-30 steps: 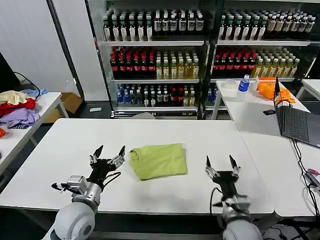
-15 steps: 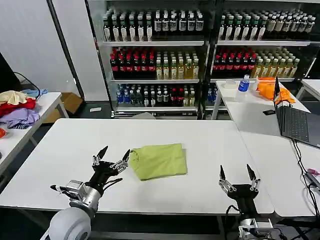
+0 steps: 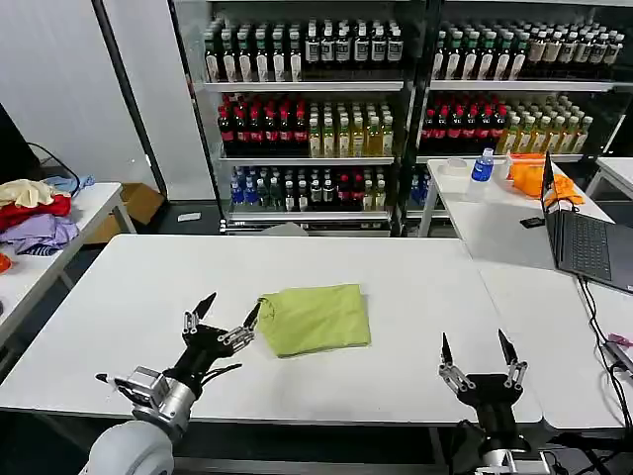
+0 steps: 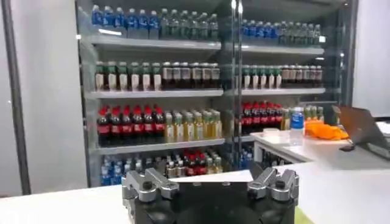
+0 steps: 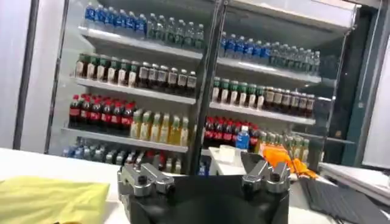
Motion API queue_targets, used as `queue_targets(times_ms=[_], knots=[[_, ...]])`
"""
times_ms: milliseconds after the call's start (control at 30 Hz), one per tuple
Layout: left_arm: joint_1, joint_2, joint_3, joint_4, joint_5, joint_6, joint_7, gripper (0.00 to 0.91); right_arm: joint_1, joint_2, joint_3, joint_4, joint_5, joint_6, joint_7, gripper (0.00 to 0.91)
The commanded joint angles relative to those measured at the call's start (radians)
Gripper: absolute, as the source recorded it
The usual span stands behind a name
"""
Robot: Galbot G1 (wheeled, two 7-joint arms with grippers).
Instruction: Fold and organize the clothes.
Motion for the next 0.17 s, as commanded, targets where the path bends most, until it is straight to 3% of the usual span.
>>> queue_targets(times_ms=[33,167], knots=[[0.018,-0.003,-0.006,-0.011,0.022,0.001,0.022,0.907,-0.049,0.015,-0.006,0.028,-0.075,0.010,-0.009,0.907],[0.022,0.000,-0.007,-0.016,0.030,0.004,0.023,0.907,-0.045,0.025,-0.017,0.029,-0.012,0.000,-0.023,0.907]])
